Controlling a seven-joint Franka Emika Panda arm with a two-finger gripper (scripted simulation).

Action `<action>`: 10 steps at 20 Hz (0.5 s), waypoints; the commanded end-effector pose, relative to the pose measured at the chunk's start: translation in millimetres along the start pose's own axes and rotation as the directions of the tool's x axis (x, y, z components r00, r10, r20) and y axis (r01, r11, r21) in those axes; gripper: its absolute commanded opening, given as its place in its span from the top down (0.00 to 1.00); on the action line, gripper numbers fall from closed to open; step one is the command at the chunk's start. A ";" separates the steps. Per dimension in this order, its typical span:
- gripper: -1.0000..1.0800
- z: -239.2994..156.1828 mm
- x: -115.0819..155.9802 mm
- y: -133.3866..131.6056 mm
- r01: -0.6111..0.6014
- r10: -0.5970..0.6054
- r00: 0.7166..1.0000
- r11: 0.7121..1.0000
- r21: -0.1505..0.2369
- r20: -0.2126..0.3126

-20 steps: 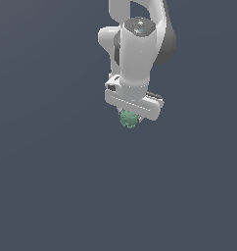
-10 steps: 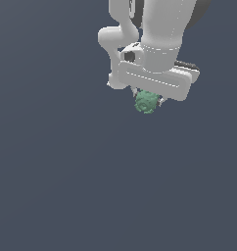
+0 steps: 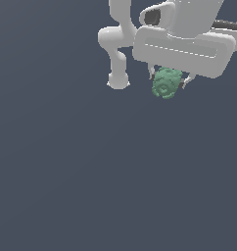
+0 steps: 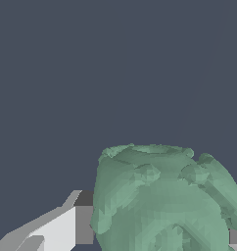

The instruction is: Pick up the object and move it to a goal position.

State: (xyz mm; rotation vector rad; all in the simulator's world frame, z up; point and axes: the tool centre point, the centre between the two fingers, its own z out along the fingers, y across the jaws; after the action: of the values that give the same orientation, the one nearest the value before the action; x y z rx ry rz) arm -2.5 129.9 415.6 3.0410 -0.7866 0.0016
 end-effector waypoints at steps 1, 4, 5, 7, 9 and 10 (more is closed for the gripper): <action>1.00 -15.4 -0.7 -8.1 0.000 0.000 1.000 1.000 0.000 0.001; 1.00 -29.8 -1.0 -15.9 0.000 0.000 1.000 1.000 0.000 0.001; 1.00 -33.8 -1.0 -18.2 0.000 0.000 1.000 1.000 0.000 0.001; 1.00 -40.7 -1.0 -22.1 0.000 0.000 1.000 1.000 0.000 0.001; 1.00 -46.4 -1.0 -25.3 0.000 0.000 1.000 1.000 0.000 0.001; 1.00 -48.9 -1.0 -26.7 0.000 0.000 1.000 1.000 0.000 0.001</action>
State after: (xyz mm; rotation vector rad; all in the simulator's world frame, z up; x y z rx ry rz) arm 8.3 151.8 460.0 3.0416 -0.7864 0.0007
